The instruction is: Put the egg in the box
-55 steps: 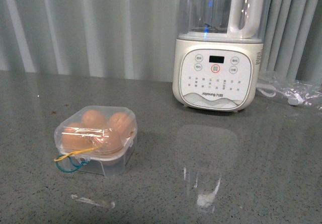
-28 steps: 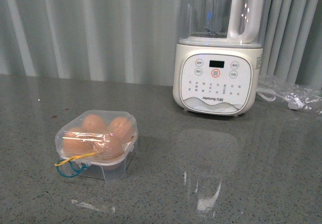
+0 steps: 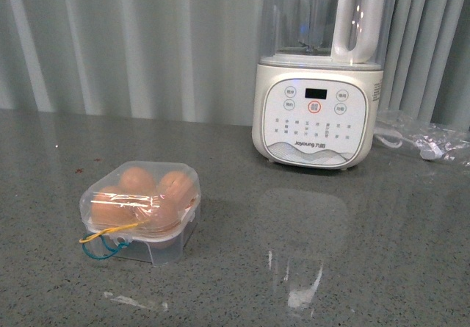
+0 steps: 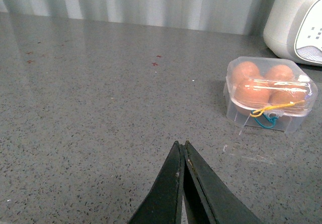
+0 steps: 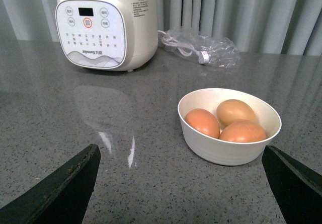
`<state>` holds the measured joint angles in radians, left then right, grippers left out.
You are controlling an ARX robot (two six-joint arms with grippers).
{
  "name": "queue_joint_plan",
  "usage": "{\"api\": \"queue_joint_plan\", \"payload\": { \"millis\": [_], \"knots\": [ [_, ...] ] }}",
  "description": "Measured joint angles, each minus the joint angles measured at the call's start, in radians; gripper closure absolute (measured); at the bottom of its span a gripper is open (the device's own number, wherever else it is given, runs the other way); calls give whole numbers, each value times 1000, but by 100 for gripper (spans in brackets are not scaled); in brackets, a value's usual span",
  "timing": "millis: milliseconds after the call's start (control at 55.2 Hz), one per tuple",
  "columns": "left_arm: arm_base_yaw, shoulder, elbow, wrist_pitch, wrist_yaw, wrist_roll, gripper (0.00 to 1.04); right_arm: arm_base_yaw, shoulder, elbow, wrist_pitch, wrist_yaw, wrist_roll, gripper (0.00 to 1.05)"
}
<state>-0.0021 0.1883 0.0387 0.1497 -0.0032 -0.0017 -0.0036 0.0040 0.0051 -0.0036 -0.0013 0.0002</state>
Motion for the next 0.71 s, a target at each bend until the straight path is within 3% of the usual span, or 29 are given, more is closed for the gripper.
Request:
{"api": "queue_joint_plan", "payload": {
  "millis": [127,543,706],
  "knots": [
    [0,-138,-10,-141,3,0,101,0,0,0,0,0,0,7],
    [0,-185,-10,-149,3,0,101,0,0,0,0,0,0,7],
    [0,-185,-10,-149,3,0,75,0,0,0,0,0,0,7]
  ]
}}
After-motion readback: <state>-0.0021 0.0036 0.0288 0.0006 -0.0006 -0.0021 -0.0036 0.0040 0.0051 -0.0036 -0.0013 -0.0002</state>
